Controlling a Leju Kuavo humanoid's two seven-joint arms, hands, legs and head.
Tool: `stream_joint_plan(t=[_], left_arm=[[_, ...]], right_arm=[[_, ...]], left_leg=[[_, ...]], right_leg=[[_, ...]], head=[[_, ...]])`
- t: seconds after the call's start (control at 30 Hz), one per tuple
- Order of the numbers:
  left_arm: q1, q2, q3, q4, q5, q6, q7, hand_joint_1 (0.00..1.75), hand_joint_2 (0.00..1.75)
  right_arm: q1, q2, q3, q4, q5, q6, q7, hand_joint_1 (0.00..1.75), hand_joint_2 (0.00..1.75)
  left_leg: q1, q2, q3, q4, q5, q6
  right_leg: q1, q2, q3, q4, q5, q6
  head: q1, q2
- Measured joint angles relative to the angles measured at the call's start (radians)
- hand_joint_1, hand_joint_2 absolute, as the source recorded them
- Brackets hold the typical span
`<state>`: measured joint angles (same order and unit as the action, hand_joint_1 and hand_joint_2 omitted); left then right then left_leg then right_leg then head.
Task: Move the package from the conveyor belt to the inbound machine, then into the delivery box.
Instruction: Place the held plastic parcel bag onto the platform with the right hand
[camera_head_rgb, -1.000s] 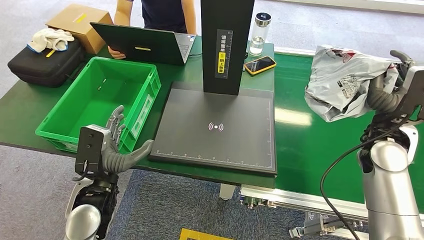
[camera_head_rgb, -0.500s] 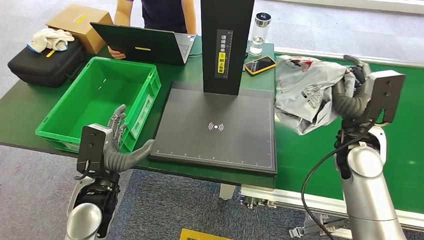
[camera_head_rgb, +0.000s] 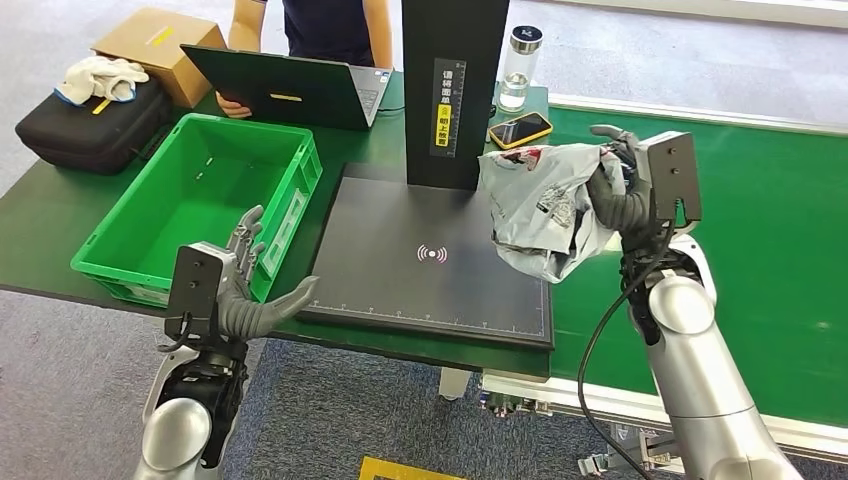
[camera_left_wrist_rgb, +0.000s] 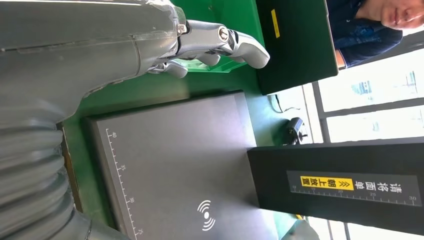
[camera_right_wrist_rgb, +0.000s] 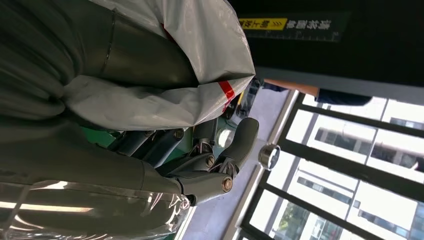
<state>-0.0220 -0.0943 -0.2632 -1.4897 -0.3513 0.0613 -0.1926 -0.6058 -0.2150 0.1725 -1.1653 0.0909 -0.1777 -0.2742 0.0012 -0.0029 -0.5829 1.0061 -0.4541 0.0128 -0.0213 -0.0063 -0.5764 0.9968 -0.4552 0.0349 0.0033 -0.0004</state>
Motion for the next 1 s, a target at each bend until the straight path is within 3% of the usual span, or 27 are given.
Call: stream_joint_plan(t=[0.43,1.0], left_arm=[[0.005,0.000,-0.011,0.000,0.000,-0.001,0.000,0.00,1.75],[0.012,0.000,-0.019,0.000,-0.003,-0.002,0.004,0.00,1.75]], right_arm=[[-0.099,0.057,0.130,0.185,-0.002,0.087,0.040,1.75,1.75],[-0.200,0.114,0.237,0.306,-0.014,0.098,0.035,1.75,1.75]], left_leg=[[0.000,0.000,0.000,0.000,0.000,0.000],[0.000,0.000,0.000,0.000,0.001,-0.001]], right_leg=[[0.000,0.000,0.000,0.000,0.000,0.000],[0.000,0.000,0.000,0.000,0.000,0.000]], head=[[0.000,0.000],[0.000,0.000]])
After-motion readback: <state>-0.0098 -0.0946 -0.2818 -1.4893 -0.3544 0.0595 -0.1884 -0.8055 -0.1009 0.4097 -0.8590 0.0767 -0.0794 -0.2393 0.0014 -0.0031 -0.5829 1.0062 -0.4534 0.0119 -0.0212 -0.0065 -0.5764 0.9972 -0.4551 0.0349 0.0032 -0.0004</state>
